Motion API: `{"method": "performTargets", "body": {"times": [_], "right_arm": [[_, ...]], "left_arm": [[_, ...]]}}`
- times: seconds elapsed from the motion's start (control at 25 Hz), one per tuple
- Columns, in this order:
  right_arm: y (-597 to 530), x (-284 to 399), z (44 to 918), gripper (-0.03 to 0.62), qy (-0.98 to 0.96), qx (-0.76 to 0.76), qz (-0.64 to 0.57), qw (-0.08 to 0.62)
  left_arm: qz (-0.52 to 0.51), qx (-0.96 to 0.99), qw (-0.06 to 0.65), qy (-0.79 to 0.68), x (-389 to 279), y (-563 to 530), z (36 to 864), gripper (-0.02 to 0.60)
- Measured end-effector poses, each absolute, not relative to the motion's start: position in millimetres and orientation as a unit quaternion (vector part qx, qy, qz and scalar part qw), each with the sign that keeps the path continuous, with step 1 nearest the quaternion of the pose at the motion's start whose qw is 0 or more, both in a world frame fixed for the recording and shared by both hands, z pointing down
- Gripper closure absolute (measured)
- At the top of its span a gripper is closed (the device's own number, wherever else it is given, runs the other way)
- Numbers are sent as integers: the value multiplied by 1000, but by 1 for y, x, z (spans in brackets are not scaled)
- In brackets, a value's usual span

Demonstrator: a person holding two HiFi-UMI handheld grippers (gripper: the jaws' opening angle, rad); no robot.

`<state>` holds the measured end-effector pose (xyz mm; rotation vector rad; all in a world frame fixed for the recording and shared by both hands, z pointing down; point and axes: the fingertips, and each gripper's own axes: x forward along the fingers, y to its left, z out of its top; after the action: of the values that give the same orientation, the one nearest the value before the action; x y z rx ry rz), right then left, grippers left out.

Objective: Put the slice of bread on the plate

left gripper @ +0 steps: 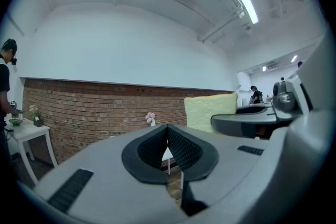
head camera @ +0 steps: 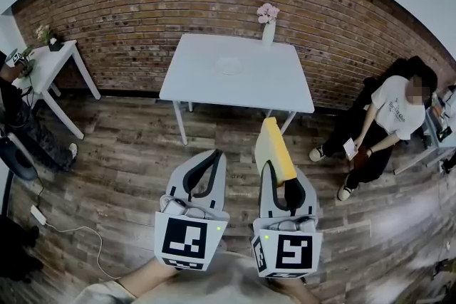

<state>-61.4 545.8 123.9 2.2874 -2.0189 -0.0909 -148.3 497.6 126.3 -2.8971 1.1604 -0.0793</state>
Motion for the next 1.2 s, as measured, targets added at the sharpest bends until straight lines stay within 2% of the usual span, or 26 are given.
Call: {"method": "performTargets", "body": {"times": [1.2], "right_arm": [[513,-32,139,500,-688,724,-24,33]], "left_arm": [[-23,-911,9,411,-128,465,137,572]]}}
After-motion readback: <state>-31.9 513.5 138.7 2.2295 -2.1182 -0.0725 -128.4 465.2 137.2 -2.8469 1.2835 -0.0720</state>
